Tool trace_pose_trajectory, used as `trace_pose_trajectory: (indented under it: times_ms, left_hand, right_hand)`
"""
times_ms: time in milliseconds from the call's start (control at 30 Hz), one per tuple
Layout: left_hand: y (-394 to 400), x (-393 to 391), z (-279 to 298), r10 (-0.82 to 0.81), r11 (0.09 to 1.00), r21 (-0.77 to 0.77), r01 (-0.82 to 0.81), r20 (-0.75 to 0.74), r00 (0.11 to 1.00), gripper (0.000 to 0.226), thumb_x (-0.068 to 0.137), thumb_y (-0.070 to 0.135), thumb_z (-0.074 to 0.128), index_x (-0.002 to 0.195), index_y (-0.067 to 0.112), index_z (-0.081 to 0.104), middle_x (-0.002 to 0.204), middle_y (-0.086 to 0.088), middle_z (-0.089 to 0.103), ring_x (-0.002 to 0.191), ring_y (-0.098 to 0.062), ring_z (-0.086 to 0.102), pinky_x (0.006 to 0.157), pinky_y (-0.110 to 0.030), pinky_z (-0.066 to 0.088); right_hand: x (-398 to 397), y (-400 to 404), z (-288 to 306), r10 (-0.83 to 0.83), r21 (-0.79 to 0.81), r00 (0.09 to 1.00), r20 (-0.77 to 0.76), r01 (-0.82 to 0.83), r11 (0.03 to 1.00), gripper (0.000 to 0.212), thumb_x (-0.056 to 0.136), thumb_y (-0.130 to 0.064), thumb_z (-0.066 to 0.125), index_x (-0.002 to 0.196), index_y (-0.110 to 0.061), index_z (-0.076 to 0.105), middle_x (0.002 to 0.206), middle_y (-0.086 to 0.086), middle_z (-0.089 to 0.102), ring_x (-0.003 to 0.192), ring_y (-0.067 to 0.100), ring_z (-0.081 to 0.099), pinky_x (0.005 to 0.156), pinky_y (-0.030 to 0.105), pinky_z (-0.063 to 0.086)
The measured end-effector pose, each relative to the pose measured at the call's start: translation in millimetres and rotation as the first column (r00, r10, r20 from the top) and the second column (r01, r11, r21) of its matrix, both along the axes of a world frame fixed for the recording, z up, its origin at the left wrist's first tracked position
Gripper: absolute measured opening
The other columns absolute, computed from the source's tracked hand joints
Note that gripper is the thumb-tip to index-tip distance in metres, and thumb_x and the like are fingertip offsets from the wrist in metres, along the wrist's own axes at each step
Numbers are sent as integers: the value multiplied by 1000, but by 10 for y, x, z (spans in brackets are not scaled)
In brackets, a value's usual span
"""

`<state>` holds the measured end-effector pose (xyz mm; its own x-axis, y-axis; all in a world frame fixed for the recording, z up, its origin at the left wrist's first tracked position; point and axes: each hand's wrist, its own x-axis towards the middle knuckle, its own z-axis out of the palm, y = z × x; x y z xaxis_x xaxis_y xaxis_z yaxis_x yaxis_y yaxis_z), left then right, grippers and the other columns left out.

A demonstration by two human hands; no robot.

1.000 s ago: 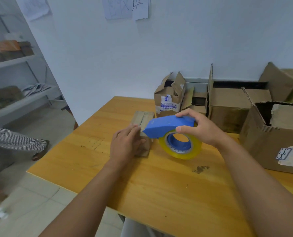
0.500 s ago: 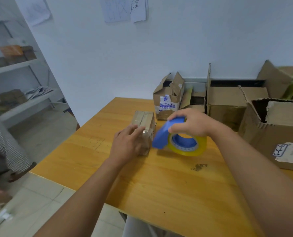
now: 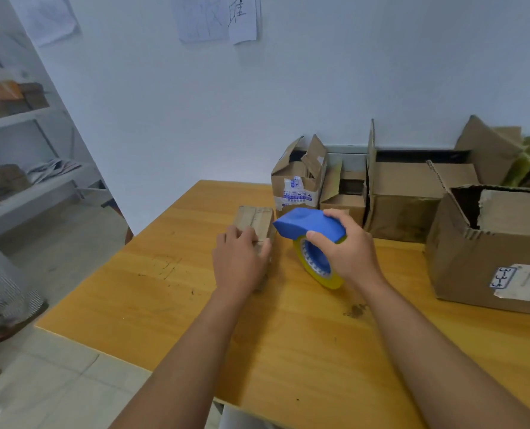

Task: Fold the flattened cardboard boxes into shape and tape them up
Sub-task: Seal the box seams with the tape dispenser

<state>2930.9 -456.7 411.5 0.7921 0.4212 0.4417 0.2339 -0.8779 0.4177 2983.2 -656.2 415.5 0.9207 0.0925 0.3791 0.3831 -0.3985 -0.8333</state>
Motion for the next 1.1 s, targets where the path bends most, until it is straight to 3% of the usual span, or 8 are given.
trace_pose_trajectory:
  times_ms: [167,367,700,800,900,1000,1100]
  left_hand:
    - [28,-25,-87,-25,988,153,15,64,998,29,85,43,66,92,15,66,102,-6,61,93,-29,51,69,-37,46]
    - [-4,-57,-131,-64,963,267,30,121,991,29,82,40,77,82,13,67,91,-10,64,79,-32,55,55,-36,45]
    - [-40,-88,-147,-87,958,283,48,127,988,34,85,46,73,88,13,70,95,-10,64,85,-32,58,59,-36,46]
    - [16,-126,-101,-97,975,209,72,114,989,45,88,62,56,97,21,72,100,-2,62,92,-23,53,68,-33,44]
    - [170,-40,50,-118,991,59,119,-31,993,52,97,61,34,104,29,74,97,6,51,94,-16,41,76,-34,34]
    - [289,48,149,-157,987,18,161,-133,979,38,98,57,46,101,31,73,98,6,44,103,-20,42,80,-35,26]
    - [310,39,79,-186,982,-32,184,-68,980,33,88,60,60,100,32,72,101,8,44,108,-18,39,83,-32,24]
  right_hand:
    - [-105,137,-138,-90,90,994,69,83,992,55,80,-51,73,129,-31,58,112,-13,56,99,16,57,75,31,50]
    - [-153,142,-184,-127,95,990,61,121,988,59,79,-59,63,131,-32,54,111,-10,56,95,17,58,72,35,53]
    - [-267,93,-226,-140,96,985,105,130,987,64,80,-65,55,133,-29,51,109,-7,56,89,17,57,69,37,53]
    - [-276,92,-230,-137,91,985,109,128,988,65,80,-67,53,133,-30,49,111,-8,55,91,16,57,70,36,53]
    - [-280,89,-230,-142,92,984,107,132,987,65,79,-68,53,133,-31,49,109,-8,55,89,15,57,68,35,53]
    - [-280,87,-236,-137,91,985,104,127,988,66,78,-69,52,133,-31,49,109,-7,56,88,16,58,66,32,51]
    - [-285,87,-235,-135,97,985,109,124,987,65,79,-67,53,133,-32,49,109,-8,55,88,14,57,67,34,53]
